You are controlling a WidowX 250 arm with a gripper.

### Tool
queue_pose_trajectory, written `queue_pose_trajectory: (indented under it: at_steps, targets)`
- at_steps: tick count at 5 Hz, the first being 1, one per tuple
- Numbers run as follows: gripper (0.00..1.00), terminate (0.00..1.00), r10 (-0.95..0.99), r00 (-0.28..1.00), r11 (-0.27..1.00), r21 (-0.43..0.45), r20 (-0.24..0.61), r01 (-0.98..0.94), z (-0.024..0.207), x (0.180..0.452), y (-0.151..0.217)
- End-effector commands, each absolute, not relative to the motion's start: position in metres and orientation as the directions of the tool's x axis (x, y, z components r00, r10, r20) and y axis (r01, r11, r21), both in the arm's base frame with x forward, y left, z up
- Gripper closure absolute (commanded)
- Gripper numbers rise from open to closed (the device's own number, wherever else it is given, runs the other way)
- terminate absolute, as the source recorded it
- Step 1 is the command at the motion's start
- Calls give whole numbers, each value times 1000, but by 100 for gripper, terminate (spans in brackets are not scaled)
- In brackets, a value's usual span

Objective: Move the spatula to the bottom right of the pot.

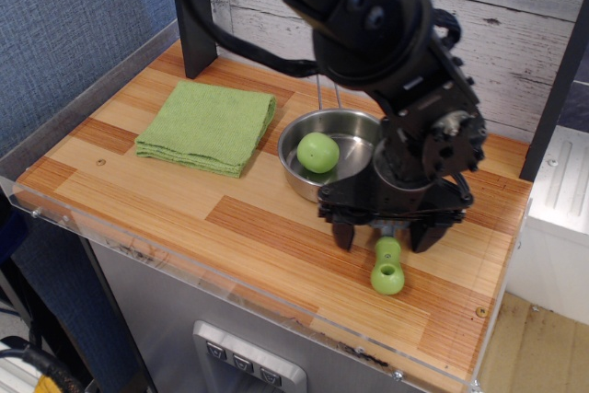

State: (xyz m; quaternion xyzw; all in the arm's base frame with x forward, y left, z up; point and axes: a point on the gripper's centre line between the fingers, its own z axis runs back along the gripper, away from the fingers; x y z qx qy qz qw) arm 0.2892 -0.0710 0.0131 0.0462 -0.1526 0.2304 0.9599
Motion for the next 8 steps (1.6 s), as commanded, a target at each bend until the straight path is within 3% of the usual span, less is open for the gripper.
queue_pose_trajectory:
  at_steps: [1, 3, 4, 7, 8]
  targets:
    - [0, 0, 444, 813, 891, -93, 376, -444, 62, 280, -60]
    - [0, 0, 487, 776, 872, -167, 401, -460, 124, 253, -45]
    - [0, 0, 529, 716, 842, -177, 456, -510, 161, 237, -29]
    - [0, 0, 529, 716, 842, -177, 456, -510, 161, 237, -29]
    - [0, 100, 529, 716, 842, -177, 456, -510, 161, 237, -29]
